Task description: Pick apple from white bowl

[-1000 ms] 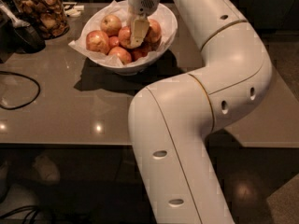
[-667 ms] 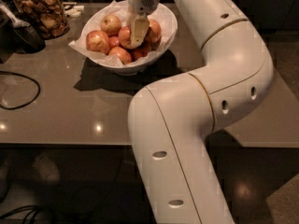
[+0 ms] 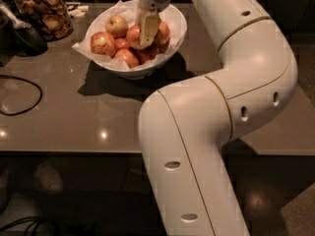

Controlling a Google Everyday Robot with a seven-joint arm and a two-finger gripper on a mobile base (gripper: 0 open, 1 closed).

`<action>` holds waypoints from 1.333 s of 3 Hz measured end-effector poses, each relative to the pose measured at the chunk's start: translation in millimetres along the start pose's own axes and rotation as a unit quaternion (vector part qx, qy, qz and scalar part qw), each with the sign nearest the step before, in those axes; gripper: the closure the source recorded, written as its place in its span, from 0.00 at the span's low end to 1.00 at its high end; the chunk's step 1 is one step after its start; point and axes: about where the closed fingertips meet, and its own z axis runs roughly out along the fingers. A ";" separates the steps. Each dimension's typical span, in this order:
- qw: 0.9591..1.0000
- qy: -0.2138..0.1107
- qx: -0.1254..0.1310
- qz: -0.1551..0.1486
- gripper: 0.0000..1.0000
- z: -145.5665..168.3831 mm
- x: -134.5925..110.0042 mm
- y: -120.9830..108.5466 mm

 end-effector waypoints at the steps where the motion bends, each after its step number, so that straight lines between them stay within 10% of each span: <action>1: 1.000 -0.008 0.017 0.005 1.00 -17.2 0.0 -0.9; 4: 0.995 -0.053 0.077 -0.020 1.00 -90.9 -23.8 2.2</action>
Offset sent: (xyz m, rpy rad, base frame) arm -0.0326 -0.0266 0.0920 0.0952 -0.0874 0.0059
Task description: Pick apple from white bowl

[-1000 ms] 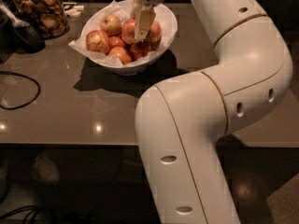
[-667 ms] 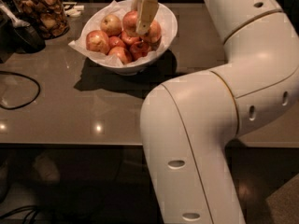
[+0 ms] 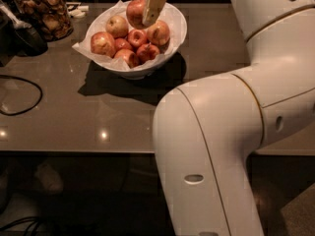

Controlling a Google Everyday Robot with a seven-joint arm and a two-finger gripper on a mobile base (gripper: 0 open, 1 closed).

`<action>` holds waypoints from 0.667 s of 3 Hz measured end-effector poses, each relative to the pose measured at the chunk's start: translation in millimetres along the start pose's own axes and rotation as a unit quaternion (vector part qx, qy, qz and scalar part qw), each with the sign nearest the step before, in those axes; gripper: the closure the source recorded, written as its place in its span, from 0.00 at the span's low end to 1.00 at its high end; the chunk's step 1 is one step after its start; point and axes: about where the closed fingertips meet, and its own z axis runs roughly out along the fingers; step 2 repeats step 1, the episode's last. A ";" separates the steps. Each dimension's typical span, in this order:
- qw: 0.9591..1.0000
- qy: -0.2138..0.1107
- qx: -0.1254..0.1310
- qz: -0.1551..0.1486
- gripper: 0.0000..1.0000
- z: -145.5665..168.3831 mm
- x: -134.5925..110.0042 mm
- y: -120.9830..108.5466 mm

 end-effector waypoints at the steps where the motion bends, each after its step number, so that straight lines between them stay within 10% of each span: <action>1: 1.000 -0.019 0.009 -0.003 1.00 -21.6 -14.3 2.8; 2: 1.000 -0.019 0.009 -0.003 1.00 -21.6 -14.3 2.8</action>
Offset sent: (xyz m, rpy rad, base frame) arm 0.0000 0.0000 0.0000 0.0000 0.0000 0.0000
